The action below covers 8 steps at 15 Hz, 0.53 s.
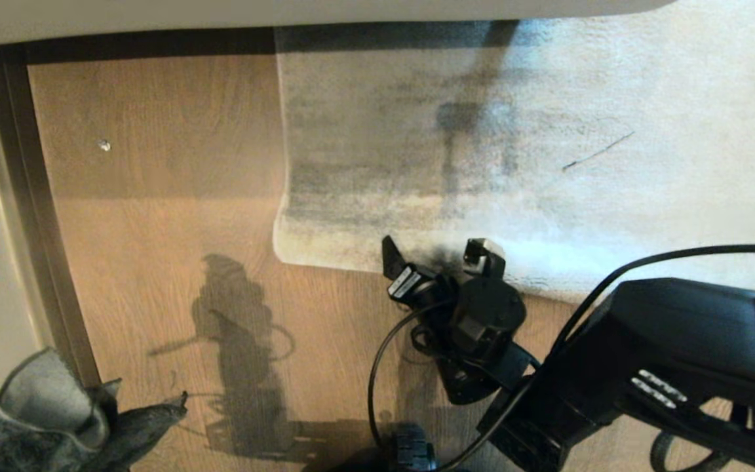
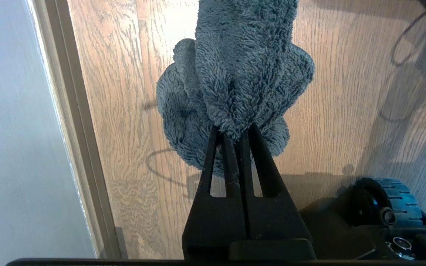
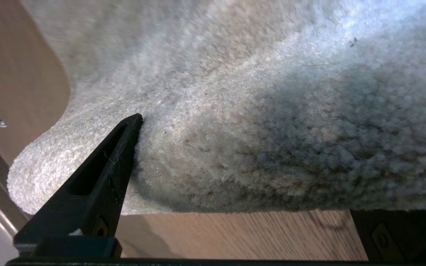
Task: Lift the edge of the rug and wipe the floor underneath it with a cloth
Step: Lift up the carpet
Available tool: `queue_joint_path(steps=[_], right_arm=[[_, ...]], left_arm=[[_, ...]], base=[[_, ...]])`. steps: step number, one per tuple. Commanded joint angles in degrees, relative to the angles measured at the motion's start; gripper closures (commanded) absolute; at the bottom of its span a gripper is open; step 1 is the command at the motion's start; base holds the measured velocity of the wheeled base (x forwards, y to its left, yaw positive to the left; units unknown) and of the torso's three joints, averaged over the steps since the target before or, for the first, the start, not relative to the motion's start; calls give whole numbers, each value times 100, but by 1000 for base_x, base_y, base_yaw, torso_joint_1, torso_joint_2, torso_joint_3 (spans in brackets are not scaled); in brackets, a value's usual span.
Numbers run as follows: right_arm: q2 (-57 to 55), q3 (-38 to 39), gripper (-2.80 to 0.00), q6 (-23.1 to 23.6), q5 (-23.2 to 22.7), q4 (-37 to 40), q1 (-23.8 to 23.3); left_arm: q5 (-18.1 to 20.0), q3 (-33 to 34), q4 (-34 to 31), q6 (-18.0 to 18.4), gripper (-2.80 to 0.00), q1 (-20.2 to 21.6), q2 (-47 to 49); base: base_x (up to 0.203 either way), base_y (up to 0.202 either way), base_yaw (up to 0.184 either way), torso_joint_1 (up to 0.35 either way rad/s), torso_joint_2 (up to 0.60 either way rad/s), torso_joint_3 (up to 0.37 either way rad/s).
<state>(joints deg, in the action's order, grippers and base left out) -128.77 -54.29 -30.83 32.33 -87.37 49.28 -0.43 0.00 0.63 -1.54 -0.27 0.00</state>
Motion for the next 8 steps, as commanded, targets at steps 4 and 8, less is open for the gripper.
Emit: queue_joint_path(steps=[4,8], right_arm=[[344,190,-280,208,45,-237,91],[429,328,-280,547,54,-237,73]], left_arm=[[-1,0,-2,-5,0,0,0],[-1,0,-2,-5,0,0,0]], base=[[0,0,0,0,0,0],[0,0,0,0,0,0]])
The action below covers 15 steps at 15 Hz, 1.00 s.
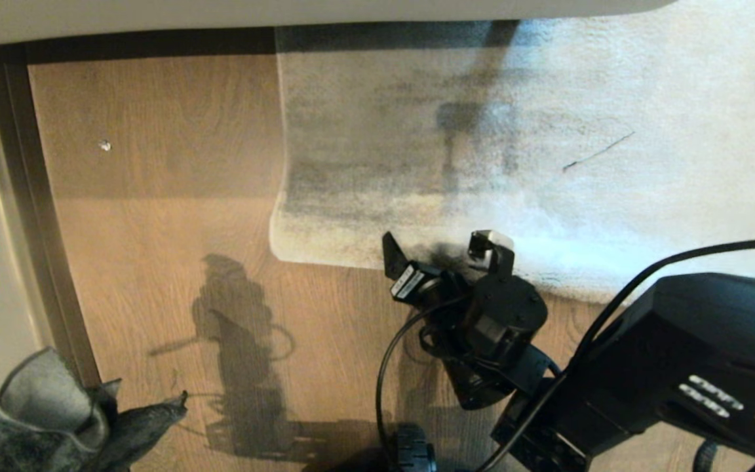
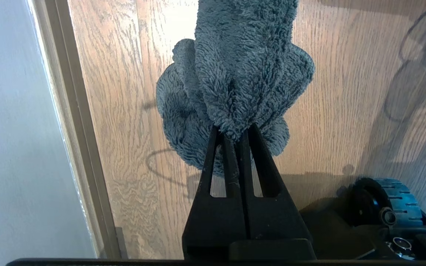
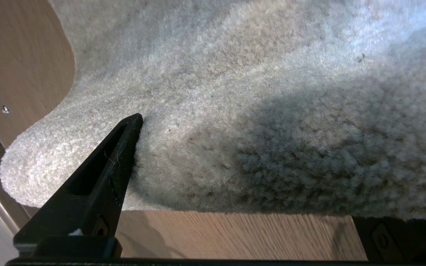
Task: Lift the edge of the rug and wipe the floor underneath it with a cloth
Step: Lift up the carpet
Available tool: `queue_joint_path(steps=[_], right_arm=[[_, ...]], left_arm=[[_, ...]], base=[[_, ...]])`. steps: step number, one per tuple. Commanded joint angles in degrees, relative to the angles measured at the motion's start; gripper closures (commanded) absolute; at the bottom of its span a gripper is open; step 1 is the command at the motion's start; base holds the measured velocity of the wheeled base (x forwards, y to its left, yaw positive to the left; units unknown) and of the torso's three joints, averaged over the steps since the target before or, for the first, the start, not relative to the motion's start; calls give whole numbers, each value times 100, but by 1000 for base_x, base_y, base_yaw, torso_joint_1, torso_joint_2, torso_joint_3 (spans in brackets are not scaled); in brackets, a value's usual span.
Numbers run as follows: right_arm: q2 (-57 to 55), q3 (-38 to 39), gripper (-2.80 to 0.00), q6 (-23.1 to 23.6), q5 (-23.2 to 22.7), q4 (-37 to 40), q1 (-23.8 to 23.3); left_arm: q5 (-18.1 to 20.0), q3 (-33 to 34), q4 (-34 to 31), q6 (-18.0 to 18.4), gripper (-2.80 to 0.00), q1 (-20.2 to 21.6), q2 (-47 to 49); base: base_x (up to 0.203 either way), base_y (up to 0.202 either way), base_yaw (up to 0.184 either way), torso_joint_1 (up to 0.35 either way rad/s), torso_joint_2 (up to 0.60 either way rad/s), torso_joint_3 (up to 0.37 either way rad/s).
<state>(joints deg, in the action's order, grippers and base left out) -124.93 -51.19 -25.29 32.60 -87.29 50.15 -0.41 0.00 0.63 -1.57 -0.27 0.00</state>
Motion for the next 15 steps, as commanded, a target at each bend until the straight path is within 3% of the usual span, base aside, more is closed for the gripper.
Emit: queue_joint_path(steps=[1,7,12,13,15], right_arm=[[92,-6,-280,15,27,-245,-33],[179,-514,-280,325,-26,-245,-365],[100,-339,-280,410,-17,-245,-383],[88,-339,-280,305,-10,-245,-378],[71,-350,-280,-335,-16,-245,-367]], left_arm=[[-2,0,6,-1,0,0,0],[-2,0,-2,-1,0,0,0],[-2,0,5,-1,0,0,0],[-2,0,-2,-1,0,0,0],[-2,0,7,-1,0,0,0]], base=[[0,0,0,0,0,0],[0,0,0,0,0,0],[0,0,0,0,0,0],[0,0,0,0,0,0],[0,0,0,0,0,0]])
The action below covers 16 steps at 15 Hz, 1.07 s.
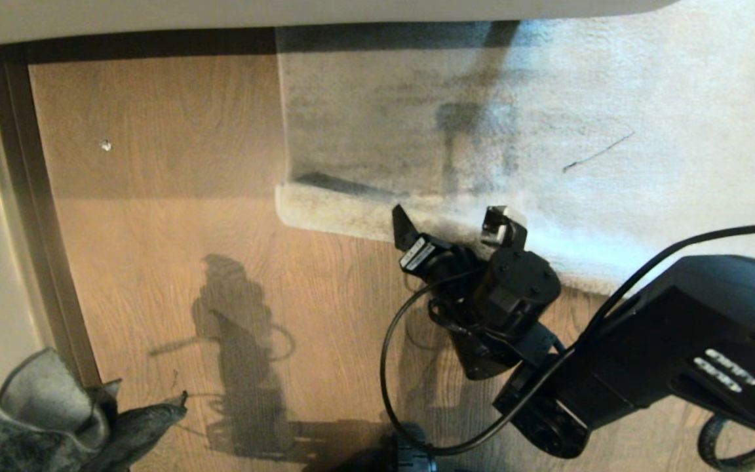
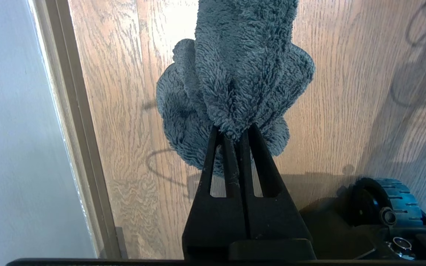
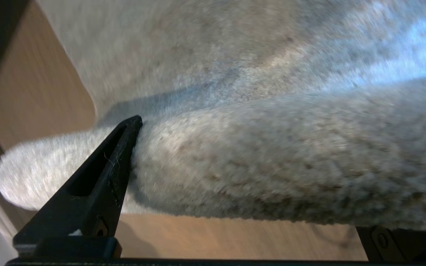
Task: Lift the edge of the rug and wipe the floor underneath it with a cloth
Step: Lift up the carpet
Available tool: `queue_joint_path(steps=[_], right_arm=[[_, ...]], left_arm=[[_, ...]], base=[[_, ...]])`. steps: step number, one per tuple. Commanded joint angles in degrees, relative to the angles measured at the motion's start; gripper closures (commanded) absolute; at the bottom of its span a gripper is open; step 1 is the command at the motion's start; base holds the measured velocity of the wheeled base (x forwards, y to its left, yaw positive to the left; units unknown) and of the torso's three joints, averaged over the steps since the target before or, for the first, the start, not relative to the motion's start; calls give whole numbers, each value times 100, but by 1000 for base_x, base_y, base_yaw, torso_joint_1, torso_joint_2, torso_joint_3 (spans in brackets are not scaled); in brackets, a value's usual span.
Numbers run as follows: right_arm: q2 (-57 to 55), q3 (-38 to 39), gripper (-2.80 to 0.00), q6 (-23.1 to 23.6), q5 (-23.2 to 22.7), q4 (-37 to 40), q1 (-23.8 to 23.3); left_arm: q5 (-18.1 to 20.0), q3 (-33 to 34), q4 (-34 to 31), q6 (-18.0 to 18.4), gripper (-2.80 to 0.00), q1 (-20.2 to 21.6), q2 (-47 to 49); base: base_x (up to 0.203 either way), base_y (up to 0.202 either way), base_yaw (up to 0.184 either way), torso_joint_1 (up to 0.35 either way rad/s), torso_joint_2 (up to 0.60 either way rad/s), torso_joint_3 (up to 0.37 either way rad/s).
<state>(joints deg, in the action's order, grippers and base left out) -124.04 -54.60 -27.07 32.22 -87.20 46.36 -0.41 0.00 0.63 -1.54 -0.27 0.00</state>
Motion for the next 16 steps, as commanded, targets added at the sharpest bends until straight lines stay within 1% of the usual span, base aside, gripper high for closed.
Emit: queue_joint_path(steps=[1,2,3,6,8,11,14,16], right_arm=[[-43,-3,-280,-547,21,-253,13],[-121,4,-280,-877,21,-253,13],[-218,-22,-280,-1077,21,-253,13],[-404,-429,-280,-1597,21,-253,13],[-568,-735,-280,-1854,21,-253,49],[-826,-1370,-280,-1970,21,-253,189],[-1165,-2018,-280,-2049,21,-253,469],[-1299,-2168,-280,-2057,21,-253,610]], left_arm=[[-2,0,-2,-5,0,0,0],[-2,0,-2,-5,0,0,0],[-2,0,7,-5,0,0,0],[-2,0,-2,-5,0,0,0],[-2,0,3,-5,0,9,0],[-2,0,3,-5,0,0,0],[-2,0,6,-5,0,0,0],[-2,0,7,-5,0,0,0]], base=[[0,0,0,0,0,0],[0,0,0,0,0,0],[0,0,0,0,0,0],[0,0,0,0,0,0],[0,0,0,0,0,0],[0,0,0,0,0,0],[0,0,0,0,0,0],[0,0,0,0,0,0]])
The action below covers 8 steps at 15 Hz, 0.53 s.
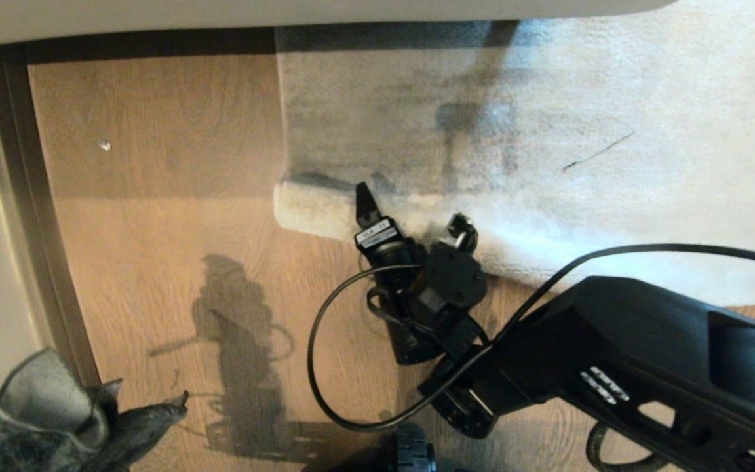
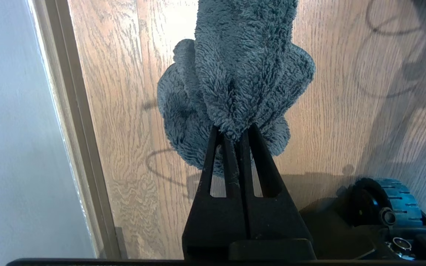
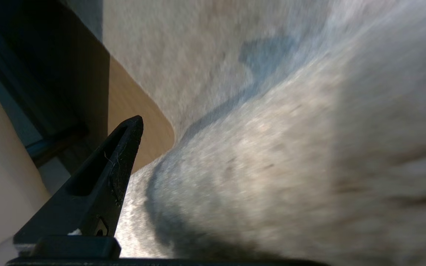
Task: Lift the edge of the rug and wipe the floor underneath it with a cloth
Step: Lift up the carpet
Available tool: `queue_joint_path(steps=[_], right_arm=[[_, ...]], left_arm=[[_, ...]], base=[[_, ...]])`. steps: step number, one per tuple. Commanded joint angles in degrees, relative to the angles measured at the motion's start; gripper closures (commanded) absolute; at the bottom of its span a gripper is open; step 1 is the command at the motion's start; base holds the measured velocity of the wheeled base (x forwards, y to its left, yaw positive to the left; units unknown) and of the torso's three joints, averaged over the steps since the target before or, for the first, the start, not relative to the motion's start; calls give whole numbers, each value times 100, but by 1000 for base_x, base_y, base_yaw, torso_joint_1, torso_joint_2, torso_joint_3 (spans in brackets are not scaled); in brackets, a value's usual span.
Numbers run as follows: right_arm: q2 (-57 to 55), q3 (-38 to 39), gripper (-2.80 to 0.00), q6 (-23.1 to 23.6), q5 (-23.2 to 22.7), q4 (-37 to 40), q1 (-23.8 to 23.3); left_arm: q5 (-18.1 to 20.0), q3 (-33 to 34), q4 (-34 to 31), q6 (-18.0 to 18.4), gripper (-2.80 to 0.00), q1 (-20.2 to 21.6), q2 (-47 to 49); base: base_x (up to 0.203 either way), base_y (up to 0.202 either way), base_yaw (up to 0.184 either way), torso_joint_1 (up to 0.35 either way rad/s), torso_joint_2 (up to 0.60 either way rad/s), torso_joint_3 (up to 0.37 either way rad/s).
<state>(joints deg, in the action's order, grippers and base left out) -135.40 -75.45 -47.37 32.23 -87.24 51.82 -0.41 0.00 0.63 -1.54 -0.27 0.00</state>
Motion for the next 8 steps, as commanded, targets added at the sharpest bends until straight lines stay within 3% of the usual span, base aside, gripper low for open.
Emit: queue_joint_path(steps=[1,8], right_arm=[[-192,-84,-280,-35,20,-250,94],[-768,-212,-280,-71,47,-249,230]], left_arm=[[-2,0,7,-5,0,0,0],[-2,0,-2,-5,0,0,0]], base=[[0,0,0,0,0,0],[0,0,0,0,0,0]])
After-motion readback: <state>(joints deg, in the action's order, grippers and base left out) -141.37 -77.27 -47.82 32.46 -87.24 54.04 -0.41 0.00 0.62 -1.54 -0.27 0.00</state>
